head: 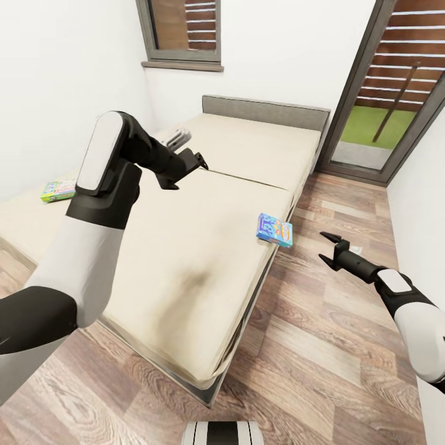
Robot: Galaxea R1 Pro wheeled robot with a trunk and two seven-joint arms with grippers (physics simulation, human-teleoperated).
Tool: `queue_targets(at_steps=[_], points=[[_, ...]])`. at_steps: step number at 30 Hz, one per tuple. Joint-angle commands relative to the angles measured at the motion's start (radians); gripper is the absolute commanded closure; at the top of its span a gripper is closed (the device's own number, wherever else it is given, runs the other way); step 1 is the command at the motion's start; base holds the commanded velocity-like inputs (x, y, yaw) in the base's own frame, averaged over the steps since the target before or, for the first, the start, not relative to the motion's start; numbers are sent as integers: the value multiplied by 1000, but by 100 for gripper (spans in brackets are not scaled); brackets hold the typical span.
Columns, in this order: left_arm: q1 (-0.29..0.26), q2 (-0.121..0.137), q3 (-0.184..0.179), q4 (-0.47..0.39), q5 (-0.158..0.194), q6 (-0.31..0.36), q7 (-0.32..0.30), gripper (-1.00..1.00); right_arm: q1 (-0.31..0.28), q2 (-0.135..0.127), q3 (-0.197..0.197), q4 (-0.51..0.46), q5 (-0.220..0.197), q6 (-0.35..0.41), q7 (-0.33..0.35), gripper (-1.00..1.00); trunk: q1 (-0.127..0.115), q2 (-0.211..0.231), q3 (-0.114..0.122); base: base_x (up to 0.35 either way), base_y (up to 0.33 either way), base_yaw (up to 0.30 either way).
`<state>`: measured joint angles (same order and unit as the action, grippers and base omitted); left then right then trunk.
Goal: Put all the toys in the child's room - the three board games (two on the bed and one on the table), the two jigsaw puzzles on the table, and the tennis ball on the table - inside the toy box on the table in the child's room.
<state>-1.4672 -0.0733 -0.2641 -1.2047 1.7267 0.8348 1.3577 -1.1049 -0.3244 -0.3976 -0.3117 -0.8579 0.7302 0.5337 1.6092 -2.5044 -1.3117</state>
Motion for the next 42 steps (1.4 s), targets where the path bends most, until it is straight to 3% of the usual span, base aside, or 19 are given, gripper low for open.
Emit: queue_targets(at_steps=[1, 17, 34, 42], points=[[-1, -1, 0, 1, 4, 8, 9, -100, 0, 1, -6, 1, 1, 8, 0, -100, 0, 0, -1, 0, 0, 0], [-4, -2, 2, 16, -5, 9, 9, -100, 4, 12, -3, 2, 6, 108, -7, -100, 0, 0, -1, 0, 0, 0], [-4, -2, 2, 29, -6, 8, 9, -100, 5, 21, -1, 2, 6, 123, -5, -100, 0, 0, -1, 0, 0, 0], [-4, -2, 3, 32, -6, 9, 9, -100, 5, 32, 25, 2, 6, 124, -4, -100, 0, 0, -1, 0, 0, 2]])
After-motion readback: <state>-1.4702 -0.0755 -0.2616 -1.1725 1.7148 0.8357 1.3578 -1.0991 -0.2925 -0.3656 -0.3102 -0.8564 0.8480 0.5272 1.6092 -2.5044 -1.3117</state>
